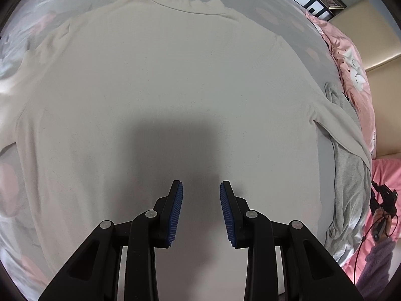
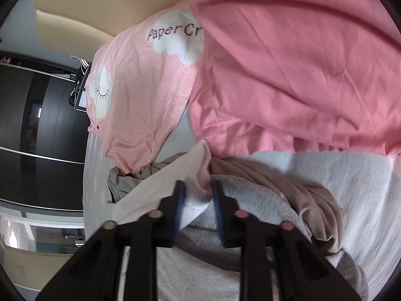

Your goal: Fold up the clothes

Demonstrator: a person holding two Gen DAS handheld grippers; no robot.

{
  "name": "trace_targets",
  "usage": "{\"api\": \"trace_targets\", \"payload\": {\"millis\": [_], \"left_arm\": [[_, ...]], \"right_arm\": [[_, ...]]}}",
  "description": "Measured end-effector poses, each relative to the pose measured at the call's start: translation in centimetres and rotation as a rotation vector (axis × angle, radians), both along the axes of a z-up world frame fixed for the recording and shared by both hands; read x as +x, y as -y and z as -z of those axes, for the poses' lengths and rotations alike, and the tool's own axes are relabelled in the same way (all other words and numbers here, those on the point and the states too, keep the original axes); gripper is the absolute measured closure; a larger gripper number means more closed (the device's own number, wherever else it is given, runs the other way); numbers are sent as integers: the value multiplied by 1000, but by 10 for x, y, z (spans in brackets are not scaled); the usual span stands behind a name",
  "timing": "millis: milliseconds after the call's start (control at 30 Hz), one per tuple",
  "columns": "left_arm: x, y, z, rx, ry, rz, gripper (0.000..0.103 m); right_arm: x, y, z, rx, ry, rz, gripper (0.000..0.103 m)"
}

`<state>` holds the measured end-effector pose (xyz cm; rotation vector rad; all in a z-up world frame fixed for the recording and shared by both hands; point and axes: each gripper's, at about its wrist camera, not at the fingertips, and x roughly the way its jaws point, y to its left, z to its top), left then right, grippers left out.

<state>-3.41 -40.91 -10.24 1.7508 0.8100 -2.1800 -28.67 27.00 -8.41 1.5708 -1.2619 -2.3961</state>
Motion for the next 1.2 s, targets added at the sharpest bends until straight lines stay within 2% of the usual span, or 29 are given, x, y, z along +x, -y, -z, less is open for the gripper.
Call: {"api": "trace_targets", "payload": {"millis": [100,200,400,500,567,600,667,767,900,967,1200], "left_arm": [[5,6,-5,9,-15,-18,70],[8,10,-7,16,-24,-22,70],[22,27,-21,44,-69,-24,70],[28,40,-30,14,-93,-25,70],[33,49,-32,-46,-77,-13,64],[35,53,-32,-75,-67,-13,57],[42,63,-29,-117,-46,-26,55],[54,81,-24,-75,-39,-48,55],[72,106,-22,-10,-60,-94,55],[77,113,-20,-6,-61,-116,55],[86,125,-24,25,-97,-142,55]], "right_arm": [[-2,9,-22,69,-28,-39,91],[-8,23,-55,131,-62,-73,91],[-24,84,-156,250,-195,-150,92],[-27,135,-214,310,-275,-211,92],[-26,173,-251,351,-331,-254,92],[-23,195,-269,373,-360,-278,92],[-16,238,-303,412,-419,-324,92],[0,306,-347,468,-497,-393,92],[29,388,-384,501,-581,-475,92],[44,428,-393,520,-612,-518,92],[99,546,-405,532,-676,-643,92]]}}
